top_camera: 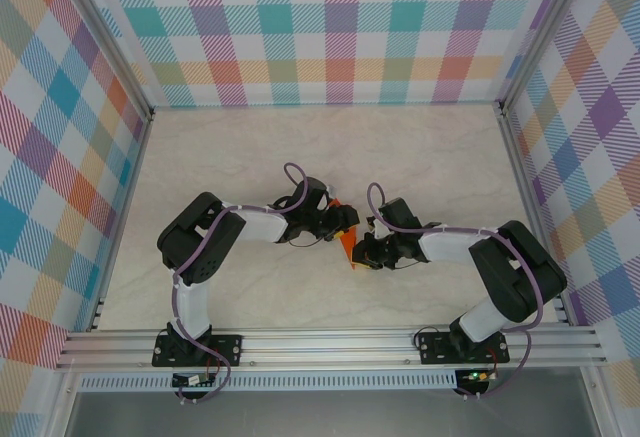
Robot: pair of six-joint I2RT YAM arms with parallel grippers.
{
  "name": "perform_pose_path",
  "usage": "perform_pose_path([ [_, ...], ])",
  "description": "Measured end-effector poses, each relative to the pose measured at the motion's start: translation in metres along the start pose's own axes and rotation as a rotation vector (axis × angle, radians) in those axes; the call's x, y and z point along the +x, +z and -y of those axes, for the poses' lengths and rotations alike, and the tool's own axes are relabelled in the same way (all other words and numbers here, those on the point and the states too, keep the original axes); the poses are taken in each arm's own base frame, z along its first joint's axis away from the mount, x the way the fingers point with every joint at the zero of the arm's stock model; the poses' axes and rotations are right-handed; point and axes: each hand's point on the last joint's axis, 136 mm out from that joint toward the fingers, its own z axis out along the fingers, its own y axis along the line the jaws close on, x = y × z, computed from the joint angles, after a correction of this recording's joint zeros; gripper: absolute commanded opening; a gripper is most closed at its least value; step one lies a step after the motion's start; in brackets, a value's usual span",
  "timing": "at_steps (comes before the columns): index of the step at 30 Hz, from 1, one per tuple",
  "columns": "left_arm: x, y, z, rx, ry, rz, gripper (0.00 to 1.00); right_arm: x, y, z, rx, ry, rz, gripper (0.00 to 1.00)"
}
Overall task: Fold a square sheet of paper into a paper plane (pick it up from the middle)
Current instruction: Fold the wing for the fifth time at the center of the table.
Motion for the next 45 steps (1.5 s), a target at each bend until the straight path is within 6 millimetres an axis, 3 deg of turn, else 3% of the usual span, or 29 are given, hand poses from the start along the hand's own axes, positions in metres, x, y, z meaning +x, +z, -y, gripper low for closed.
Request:
perform_pose_path([
  [35, 0.0, 0.0, 0.0, 0.0, 0.0, -0.001, 0.52, -0.005, -0.001, 0.003, 0.033, 0.051, 0.023, 0.2],
  [45, 0.0, 0.0, 0.0, -0.001, 0.0, -0.001, 0.52, -0.01, -0.002, -0.002, 0.019, 0.046, 0.039, 0.15],
])
